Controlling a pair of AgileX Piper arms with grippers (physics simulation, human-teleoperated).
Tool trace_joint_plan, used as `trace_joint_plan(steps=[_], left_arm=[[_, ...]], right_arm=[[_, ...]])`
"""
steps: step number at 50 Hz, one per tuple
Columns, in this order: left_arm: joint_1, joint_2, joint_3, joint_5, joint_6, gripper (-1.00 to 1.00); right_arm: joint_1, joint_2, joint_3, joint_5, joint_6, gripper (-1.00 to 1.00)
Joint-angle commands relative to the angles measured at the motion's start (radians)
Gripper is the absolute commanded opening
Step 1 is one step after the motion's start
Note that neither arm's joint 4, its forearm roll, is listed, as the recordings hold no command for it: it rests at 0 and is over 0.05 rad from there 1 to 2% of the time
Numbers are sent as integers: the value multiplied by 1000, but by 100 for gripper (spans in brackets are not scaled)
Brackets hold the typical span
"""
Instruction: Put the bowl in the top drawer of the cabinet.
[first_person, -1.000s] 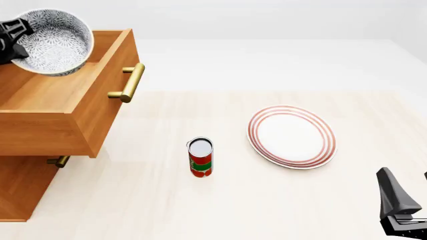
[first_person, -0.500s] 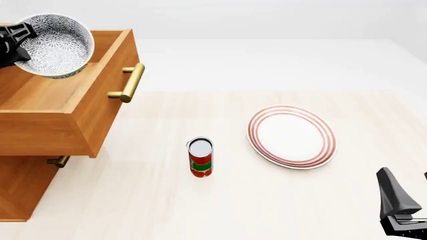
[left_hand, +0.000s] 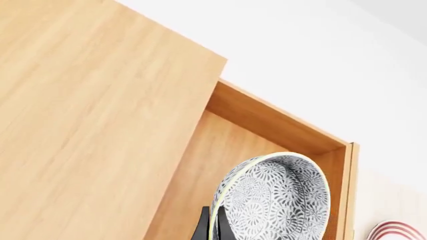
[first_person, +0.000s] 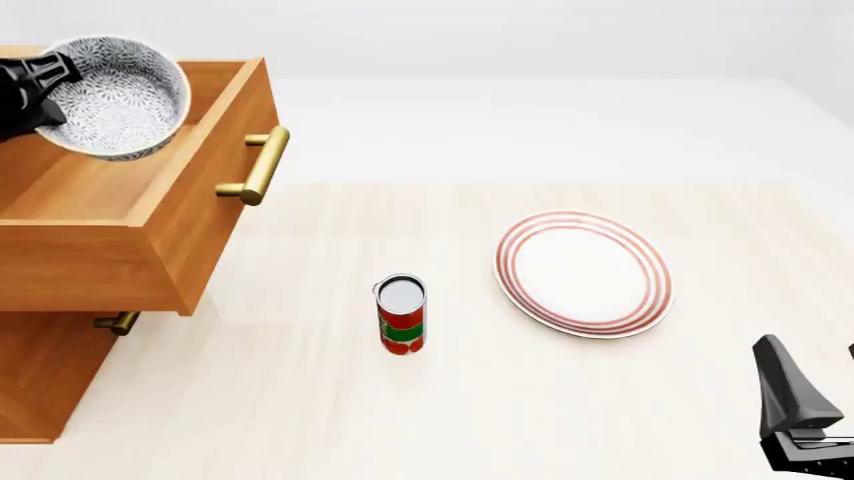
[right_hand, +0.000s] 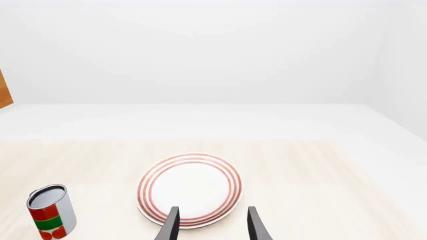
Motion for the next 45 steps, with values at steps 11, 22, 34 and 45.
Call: trace_joint_plan(steps=[11, 22, 34, 45], left_arm=[[4, 12, 3, -16, 18, -100], [3, 16, 5, -20, 19, -100], [3, 22, 17, -28, 23, -100], [7, 29, 27, -37, 28, -100]], right_arm=[[0, 0, 0, 0, 0, 100], [0, 0, 0, 0, 0, 100], [0, 0, 0, 0, 0, 100], [0, 0, 0, 0, 0, 100]])
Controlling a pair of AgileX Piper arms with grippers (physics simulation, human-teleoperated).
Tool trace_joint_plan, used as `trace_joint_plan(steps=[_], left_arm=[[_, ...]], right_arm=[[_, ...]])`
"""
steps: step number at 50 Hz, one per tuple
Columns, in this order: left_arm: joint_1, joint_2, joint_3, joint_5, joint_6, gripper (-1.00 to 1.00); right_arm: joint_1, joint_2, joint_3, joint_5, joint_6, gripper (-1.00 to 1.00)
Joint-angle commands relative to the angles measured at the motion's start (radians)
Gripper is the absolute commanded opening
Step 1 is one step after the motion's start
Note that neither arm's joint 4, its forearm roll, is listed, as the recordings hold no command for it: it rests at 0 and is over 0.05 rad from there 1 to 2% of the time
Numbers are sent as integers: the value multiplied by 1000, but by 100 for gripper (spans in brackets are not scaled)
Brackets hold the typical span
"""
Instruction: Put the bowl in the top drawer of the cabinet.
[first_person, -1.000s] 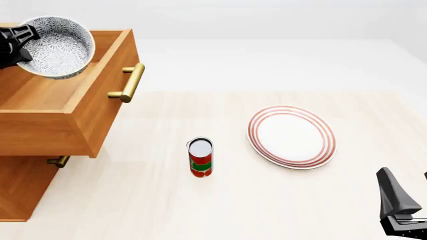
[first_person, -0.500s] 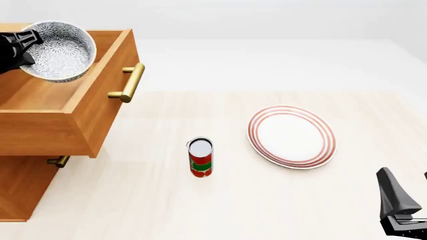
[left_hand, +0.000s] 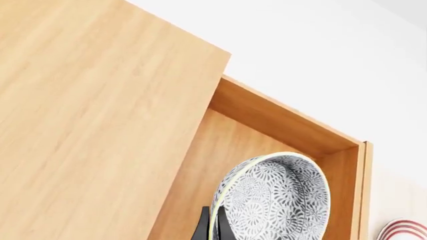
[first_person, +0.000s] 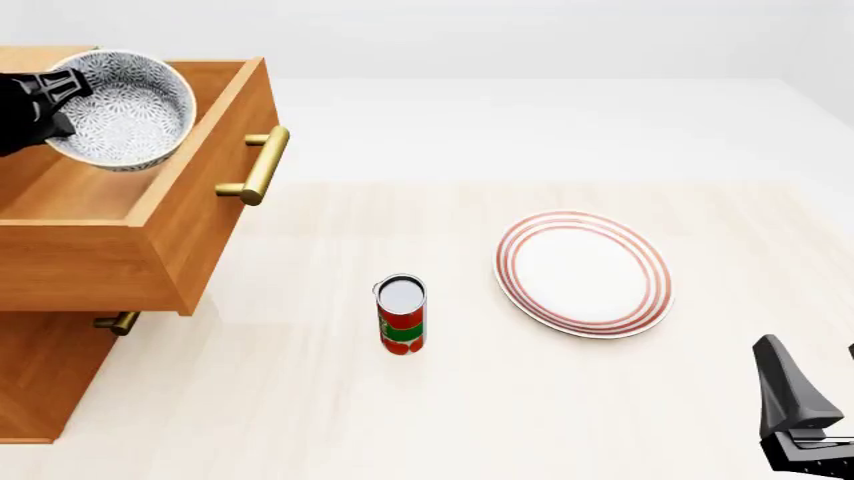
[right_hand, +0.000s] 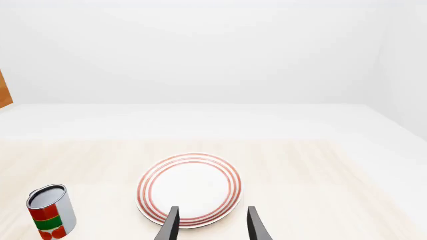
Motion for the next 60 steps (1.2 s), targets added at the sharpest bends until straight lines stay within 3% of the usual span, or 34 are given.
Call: trace_joint_plan(steps=[1, 51, 52, 60], left_arm=[[3, 4, 2, -8, 9, -100], [38, 24, 11, -23, 43, -100], [37, 21, 11, -24, 47, 100], [41, 12, -5, -14, 44, 100]], right_arm=[[0, 0, 0, 0, 0, 100], [0, 0, 0, 0, 0, 100], [0, 0, 0, 0, 0, 100], [0, 0, 0, 0, 0, 100]])
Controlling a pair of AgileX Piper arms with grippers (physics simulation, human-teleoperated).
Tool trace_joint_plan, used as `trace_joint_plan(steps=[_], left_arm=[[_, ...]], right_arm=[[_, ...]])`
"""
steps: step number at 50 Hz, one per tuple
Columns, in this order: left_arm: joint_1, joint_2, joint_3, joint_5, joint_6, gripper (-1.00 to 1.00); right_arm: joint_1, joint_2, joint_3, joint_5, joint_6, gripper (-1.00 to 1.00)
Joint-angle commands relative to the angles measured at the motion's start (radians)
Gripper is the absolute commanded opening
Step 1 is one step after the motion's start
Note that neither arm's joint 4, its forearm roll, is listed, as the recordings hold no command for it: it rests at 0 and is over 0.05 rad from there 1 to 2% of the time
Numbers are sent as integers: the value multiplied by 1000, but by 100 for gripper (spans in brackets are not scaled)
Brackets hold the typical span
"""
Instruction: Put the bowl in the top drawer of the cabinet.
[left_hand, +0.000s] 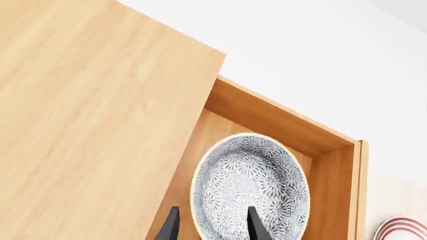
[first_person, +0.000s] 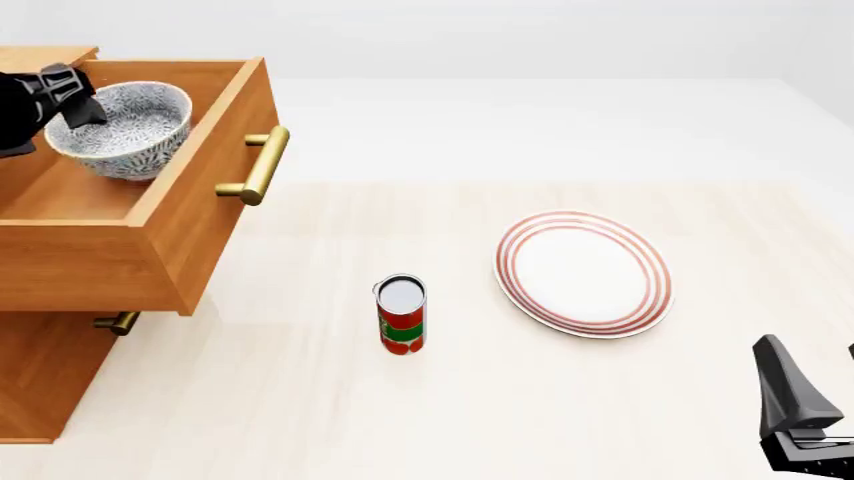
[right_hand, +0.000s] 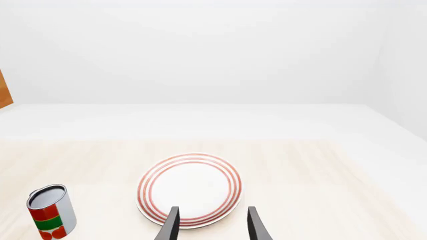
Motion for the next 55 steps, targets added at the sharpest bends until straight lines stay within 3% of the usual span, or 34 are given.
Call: trace_joint_plan(steps=[1, 33, 55], left_arm=[[36, 7, -12, 5, 7, 100], [-8, -71, -57, 52, -15, 100], [-105, -191, -83, 79, -46, 100]], right_arm=[[0, 0, 0, 0, 0, 100], [0, 0, 0, 0, 0, 100], [0, 0, 0, 0, 0, 100]])
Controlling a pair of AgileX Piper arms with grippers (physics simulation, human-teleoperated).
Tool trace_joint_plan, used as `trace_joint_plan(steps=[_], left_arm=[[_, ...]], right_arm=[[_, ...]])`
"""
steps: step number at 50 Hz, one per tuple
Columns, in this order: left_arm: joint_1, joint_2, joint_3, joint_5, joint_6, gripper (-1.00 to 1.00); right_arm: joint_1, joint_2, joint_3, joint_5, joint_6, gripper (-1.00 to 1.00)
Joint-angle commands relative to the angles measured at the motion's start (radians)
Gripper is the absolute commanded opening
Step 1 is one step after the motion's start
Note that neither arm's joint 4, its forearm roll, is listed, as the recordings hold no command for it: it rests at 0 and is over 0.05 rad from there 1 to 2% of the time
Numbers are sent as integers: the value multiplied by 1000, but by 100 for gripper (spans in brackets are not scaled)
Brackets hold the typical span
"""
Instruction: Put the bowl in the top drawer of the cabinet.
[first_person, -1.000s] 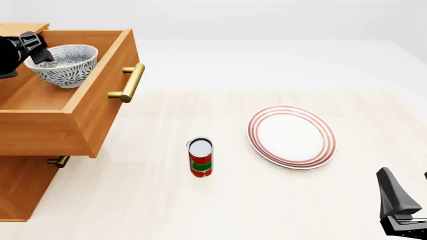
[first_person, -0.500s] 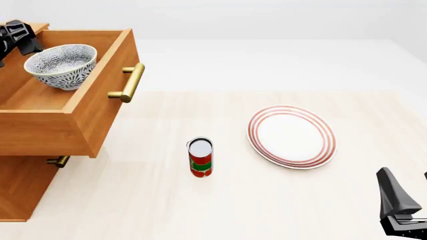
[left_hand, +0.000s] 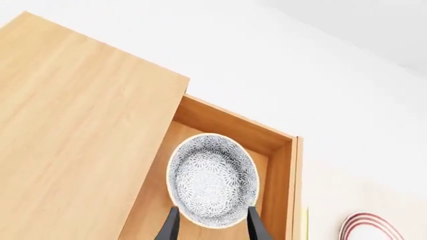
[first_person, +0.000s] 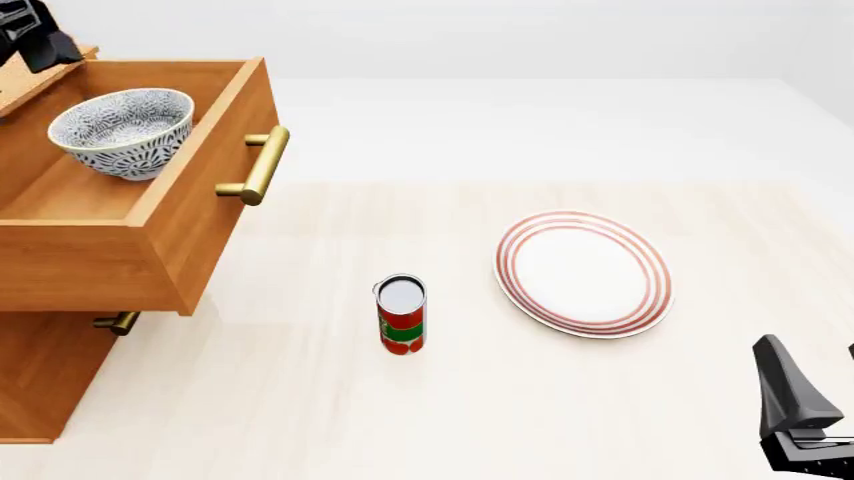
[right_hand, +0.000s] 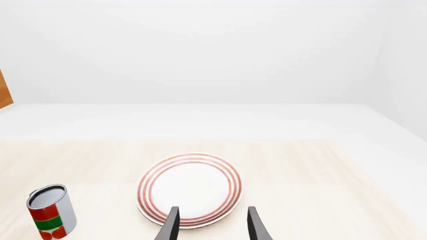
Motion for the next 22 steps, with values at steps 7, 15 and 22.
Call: trace_joint_plan(steps=[7, 15, 22], left_arm=[[-45, -90, -19, 42, -13, 100], [-95, -136, -19, 55, -26, 100], [-177, -195, -25, 54, -20, 100]], right_arm=[[0, 0, 0, 0, 0, 100], [0, 2, -1, -1, -1, 100], [0, -20, 17, 3, 0, 100]])
